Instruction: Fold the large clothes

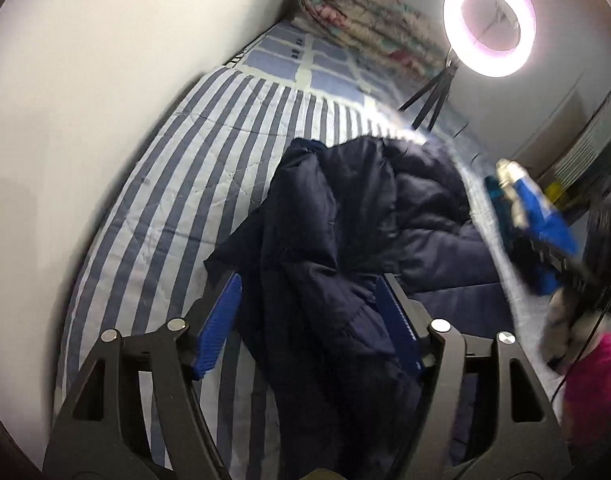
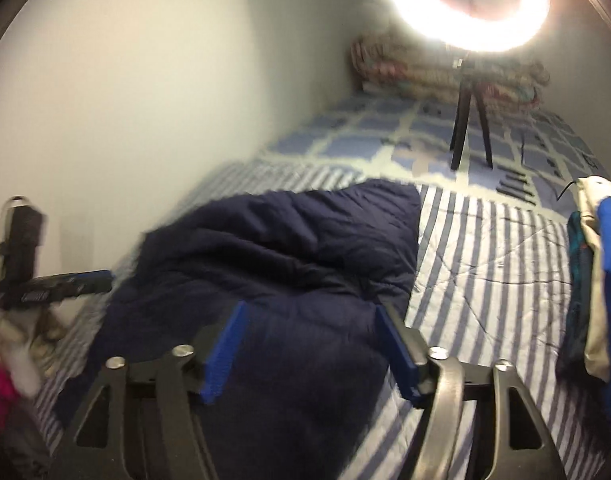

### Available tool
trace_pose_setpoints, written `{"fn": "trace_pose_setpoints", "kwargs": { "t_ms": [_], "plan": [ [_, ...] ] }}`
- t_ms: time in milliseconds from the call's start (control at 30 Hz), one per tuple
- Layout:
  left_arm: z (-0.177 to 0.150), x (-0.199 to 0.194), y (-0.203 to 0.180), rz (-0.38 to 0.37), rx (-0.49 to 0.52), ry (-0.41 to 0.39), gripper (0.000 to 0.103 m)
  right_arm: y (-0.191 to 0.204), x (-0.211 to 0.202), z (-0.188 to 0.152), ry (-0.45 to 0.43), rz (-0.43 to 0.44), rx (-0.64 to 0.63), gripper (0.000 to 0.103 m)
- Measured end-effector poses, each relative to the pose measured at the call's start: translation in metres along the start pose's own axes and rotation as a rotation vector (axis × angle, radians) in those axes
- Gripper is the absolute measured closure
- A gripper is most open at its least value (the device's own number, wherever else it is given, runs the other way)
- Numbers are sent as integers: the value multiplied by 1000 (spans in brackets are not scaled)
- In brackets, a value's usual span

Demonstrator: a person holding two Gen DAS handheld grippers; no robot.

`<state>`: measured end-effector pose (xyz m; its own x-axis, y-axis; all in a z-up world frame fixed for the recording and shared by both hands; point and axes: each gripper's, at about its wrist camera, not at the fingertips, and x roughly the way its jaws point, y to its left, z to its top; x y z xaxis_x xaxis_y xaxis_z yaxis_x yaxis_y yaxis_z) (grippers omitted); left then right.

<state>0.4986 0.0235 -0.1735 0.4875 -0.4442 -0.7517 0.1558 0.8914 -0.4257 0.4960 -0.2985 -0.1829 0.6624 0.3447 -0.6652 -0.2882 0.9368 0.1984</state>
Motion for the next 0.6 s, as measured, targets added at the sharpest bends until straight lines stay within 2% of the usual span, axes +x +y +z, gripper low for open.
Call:
{"fn": "trace_pose_setpoints", "kwargs": {
  "t_ms": [100,233,300,367,433,600],
  "plan": [
    [1,-2,14,-67,-65,30,31,-9,-18,-27,49,60,23,17],
    [-3,7,33,-131,-184,73,31,-26,-13,-55,155,97,89,16],
    [-7,17,38,-153,-224,113,31,-37,-8,-65,166,120,149,16],
    [-10,20,39,-140,-219,131,31,-50,0,-72,172,162,226,16],
    [-11,23,43,-163,-238,137,31,-62,12,-79,187,224,310,16],
    [-19,38,69,-300,-388,133,31,-67,31,-89,188,302,401,13]
  ]
}}
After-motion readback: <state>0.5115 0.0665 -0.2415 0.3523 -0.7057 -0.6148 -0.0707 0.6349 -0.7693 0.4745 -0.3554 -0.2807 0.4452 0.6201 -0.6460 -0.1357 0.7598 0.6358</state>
